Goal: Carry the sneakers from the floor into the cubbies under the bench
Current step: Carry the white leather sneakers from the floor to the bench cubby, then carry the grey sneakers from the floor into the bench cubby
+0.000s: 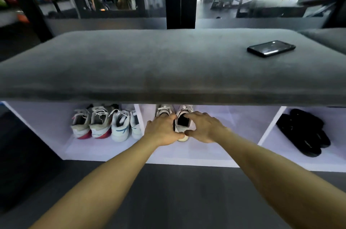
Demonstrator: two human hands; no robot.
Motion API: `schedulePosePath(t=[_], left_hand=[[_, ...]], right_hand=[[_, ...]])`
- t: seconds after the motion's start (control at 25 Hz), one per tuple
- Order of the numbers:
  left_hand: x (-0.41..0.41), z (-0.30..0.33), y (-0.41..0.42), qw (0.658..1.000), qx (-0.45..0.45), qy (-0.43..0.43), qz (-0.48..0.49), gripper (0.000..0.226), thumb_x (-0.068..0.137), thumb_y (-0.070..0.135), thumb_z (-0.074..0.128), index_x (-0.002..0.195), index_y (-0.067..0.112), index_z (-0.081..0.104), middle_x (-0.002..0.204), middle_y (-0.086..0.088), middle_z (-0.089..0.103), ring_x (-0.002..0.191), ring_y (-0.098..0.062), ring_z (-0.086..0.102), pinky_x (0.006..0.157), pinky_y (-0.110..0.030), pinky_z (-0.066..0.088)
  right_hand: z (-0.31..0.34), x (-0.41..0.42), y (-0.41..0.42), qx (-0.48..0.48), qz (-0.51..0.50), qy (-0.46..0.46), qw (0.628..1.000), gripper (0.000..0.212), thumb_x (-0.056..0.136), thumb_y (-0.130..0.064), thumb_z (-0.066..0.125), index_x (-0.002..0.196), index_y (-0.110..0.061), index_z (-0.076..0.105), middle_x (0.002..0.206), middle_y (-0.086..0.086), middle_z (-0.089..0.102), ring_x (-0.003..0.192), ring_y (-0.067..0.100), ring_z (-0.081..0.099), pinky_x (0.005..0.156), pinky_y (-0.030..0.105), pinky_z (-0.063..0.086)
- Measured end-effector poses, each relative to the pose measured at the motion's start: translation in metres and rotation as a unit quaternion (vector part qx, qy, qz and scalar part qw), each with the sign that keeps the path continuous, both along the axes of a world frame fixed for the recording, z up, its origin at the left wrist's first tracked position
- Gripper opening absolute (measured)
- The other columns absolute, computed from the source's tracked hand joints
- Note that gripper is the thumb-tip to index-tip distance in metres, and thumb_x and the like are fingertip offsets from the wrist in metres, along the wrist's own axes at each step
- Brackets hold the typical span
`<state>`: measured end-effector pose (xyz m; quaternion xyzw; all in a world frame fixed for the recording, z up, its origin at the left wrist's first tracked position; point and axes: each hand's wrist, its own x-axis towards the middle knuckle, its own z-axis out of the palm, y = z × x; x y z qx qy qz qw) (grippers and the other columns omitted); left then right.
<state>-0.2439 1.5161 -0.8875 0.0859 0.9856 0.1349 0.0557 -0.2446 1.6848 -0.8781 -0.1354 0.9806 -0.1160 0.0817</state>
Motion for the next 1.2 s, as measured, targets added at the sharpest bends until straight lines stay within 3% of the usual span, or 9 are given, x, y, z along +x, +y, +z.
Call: schedulePosePath(t=[0.2, 0.36, 0.6, 0.96, 1.2], left_hand=[[0.055, 0.073, -0.010, 0.997, -0.001, 0.069, -0.020, 0.058, 0.067, 0.060, 0.063, 0.118, 0.034, 0.050, 0.111, 0.000, 0.057, 0.102, -0.027, 0.057, 0.079, -0.039, 0.050], [0.101, 0.147, -0.016, 0.990, 0.006, 0.140, -0.015, 0.070, 0.067, 0.066, 0.059, 0.129, 0.038, 0.043, 0.122, 0.001, 0.054, 0.110, -0.025, 0.056, 0.087, -0.041, 0.049], [0.194, 0.270, -0.023, 0.967, 0.016, 0.251, -0.025, 0.069, 0.073, 0.065, 0.059, 0.133, 0.036, 0.042, 0.133, -0.002, 0.050, 0.117, -0.027, 0.051, 0.093, -0.042, 0.045], [0.311, 0.370, -0.028, 0.951, 0.011, 0.307, -0.048, 0.069, 0.072, 0.070, 0.057, 0.131, 0.035, 0.045, 0.127, 0.001, 0.053, 0.109, -0.023, 0.054, 0.089, -0.044, 0.048], [0.326, 0.448, -0.004, 0.952, 0.028, 0.301, -0.038, 0.069, 0.071, 0.072, 0.055, 0.130, 0.038, 0.045, 0.131, 0.003, 0.051, 0.113, -0.024, 0.053, 0.090, -0.046, 0.047]], right_hand=[[0.078, 0.050, 0.014, -0.016, 0.006, 0.052, 0.998, 0.062, 0.082, -0.048, 0.061, 0.137, -0.028, 0.040, 0.137, -0.001, 0.047, 0.123, 0.028, 0.048, 0.097, 0.044, 0.043], [0.157, 0.097, 0.024, -0.013, 0.025, 0.123, 0.992, 0.066, 0.081, -0.051, 0.061, 0.139, -0.029, 0.038, 0.135, -0.001, 0.047, 0.122, 0.026, 0.049, 0.098, 0.043, 0.043], [0.272, 0.190, 0.033, -0.018, 0.034, 0.233, 0.972, 0.066, 0.083, -0.052, 0.061, 0.140, -0.030, 0.036, 0.144, 0.001, 0.039, 0.127, 0.026, 0.044, 0.101, 0.045, 0.040], [0.353, 0.319, 0.053, -0.041, 0.034, 0.304, 0.951, 0.065, 0.084, -0.056, 0.058, 0.140, -0.030, 0.037, 0.146, -0.001, 0.037, 0.127, 0.025, 0.044, 0.100, 0.046, 0.040], [0.441, 0.335, 0.062, -0.040, 0.042, 0.304, 0.951, 0.065, 0.084, -0.059, 0.056, 0.139, -0.031, 0.037, 0.147, -0.002, 0.037, 0.126, 0.024, 0.045, 0.098, 0.048, 0.042]])
